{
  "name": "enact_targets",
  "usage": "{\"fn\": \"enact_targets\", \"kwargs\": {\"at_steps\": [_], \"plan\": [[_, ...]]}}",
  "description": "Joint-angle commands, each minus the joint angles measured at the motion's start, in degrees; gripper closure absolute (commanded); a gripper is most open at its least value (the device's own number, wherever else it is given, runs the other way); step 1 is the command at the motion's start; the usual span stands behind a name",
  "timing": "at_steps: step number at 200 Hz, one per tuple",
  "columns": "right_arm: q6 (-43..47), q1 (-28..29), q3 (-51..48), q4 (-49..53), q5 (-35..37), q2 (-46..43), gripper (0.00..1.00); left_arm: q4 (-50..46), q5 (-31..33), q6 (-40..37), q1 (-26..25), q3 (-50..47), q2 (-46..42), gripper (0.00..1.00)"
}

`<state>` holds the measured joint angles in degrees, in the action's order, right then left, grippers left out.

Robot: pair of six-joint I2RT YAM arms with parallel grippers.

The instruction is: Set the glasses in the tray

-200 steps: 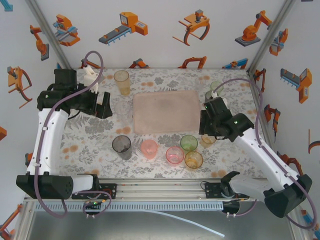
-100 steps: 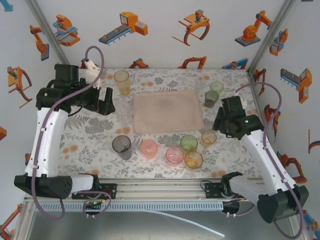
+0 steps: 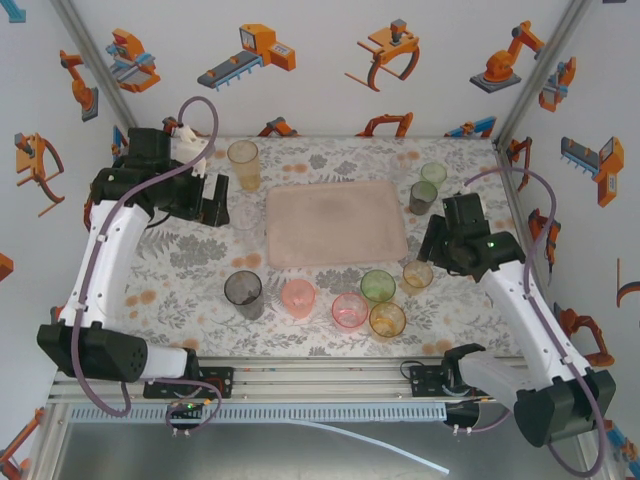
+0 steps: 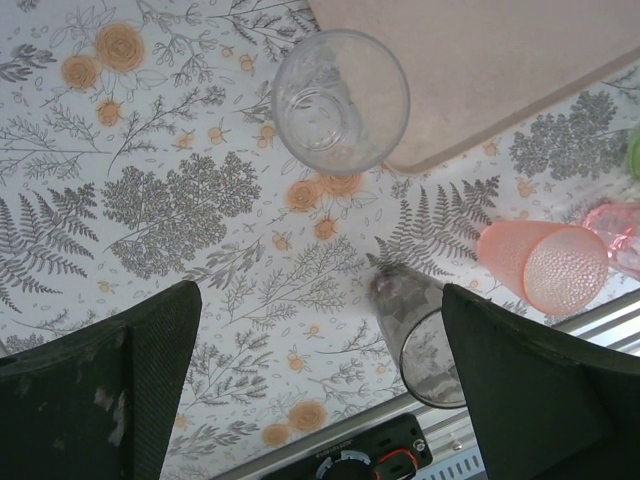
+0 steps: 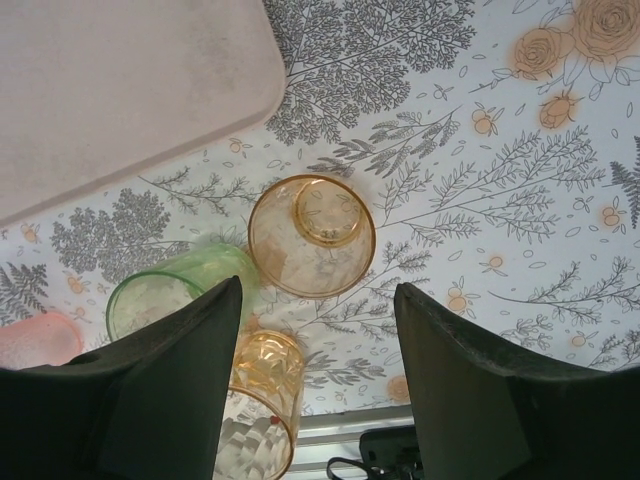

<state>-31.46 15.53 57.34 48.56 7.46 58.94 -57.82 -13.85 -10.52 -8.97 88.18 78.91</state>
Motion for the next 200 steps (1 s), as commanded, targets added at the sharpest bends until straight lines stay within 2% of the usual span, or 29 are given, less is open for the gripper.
{"fn": "enact_targets", "kwargs": {"at_steps": [1, 41, 85, 108, 200], "plan": [[0.67, -0.27, -0.44, 0.25, -1.10, -2.78, 0.42, 5.83, 1.88, 1.38, -0.23, -2.16, 1.91, 0.04], [0.52, -0.28, -1.08, 0.80, -2.26, -4.03, 0.42, 12.13, 1.09, 2.15, -0.34, -3.77, 6.67, 0.10], [0.33, -0.26, -1.44, 0.24, -3.27, -3.95, 0.42, 16.50, 4.13, 1.73, -2.20, -5.33, 11.29, 0.20], [0.38, -0.24, -1.88, 0.27, -3.25, -4.60, 0.42, 16.88, 5.30, 1.28, -3.25, -5.04, 13.78, 0.29], [0.38, -0.24, -3.19, -1.41, -4.12, -4.44, 0.42, 18.97, 7.38, 0.66, -5.98, -7.13, 16.69, 0.43]]}}
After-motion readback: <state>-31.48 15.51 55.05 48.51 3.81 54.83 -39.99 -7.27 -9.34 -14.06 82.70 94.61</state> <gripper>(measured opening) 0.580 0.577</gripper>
